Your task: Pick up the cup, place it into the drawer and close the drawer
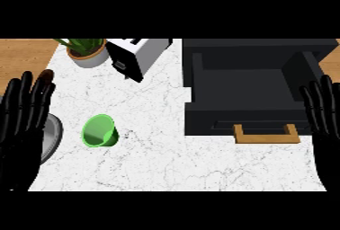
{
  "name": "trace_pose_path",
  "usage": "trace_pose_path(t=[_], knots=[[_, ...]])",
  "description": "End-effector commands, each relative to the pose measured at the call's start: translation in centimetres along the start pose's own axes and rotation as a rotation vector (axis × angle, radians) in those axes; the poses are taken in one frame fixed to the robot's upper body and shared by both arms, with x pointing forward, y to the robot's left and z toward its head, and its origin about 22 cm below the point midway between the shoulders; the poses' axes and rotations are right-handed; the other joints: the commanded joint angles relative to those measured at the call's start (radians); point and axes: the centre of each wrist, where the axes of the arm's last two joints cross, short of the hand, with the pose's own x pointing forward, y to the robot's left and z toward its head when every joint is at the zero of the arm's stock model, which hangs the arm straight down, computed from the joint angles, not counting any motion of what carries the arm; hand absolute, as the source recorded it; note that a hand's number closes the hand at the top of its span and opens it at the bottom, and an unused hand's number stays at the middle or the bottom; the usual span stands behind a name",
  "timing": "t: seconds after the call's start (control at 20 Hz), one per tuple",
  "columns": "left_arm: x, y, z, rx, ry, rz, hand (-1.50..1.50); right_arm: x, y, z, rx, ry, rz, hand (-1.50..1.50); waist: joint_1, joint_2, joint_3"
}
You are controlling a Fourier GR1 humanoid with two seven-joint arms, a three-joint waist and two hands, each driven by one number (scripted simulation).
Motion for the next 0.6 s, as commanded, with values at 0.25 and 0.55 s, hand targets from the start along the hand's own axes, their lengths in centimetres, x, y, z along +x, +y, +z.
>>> trace_pose_path(t=[0.25, 0.55], knots=[[-1.4, 1.9, -1.0, -0.026, -0.047, 0.008, -1.5, 0.7, 0.7, 0.3, 0.017, 0.014, -0.049, -1.5, -0.004, 0.013, -0.027], [-2.4, -0.3, -1.1, 0.004, 0.086, 0.209, -1.5, 0.4, 1.3, -1.5, 0.074, 0.078, -0.157, -1.5, -0.002, 0.013, -0.026]])
